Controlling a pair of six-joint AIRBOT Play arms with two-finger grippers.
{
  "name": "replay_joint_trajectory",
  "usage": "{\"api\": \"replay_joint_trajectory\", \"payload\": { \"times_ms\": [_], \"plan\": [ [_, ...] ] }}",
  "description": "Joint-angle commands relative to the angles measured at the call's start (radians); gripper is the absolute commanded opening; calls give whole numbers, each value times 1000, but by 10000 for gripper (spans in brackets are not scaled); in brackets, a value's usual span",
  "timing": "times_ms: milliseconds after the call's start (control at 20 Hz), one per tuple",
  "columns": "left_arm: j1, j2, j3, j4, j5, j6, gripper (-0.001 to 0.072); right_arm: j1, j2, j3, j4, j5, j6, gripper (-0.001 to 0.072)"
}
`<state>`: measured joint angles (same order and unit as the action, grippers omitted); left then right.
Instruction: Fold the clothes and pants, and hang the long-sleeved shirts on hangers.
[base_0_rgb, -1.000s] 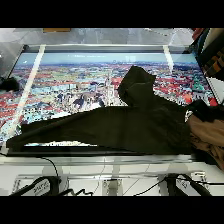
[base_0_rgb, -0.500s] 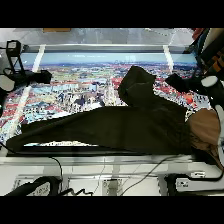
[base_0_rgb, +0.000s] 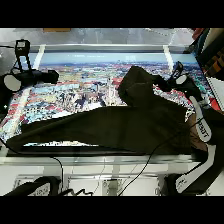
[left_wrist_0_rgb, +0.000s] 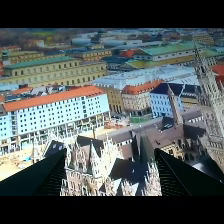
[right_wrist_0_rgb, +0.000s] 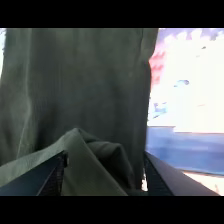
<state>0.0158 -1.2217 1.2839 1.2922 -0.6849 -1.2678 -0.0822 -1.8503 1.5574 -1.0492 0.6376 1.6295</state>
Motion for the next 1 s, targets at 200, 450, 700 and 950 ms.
{"api": "replay_joint_trajectory", "payload": {
  "times_ms": [200,450,700,950],
  "plan": [
    [-3,0,1,0,0,0,595,38,-77,20,6,-75,135,508],
    [-3,0,1,0,0,0,595,118,-77,104,6,-26,-20,508],
    [-3,0,1,0,0,0,596,178,-77,128,-25,84,-27,403],
    [-3,0,1,-15,-33,0,596,166,-45,131,-40,283,-67,22]
  ]
}}
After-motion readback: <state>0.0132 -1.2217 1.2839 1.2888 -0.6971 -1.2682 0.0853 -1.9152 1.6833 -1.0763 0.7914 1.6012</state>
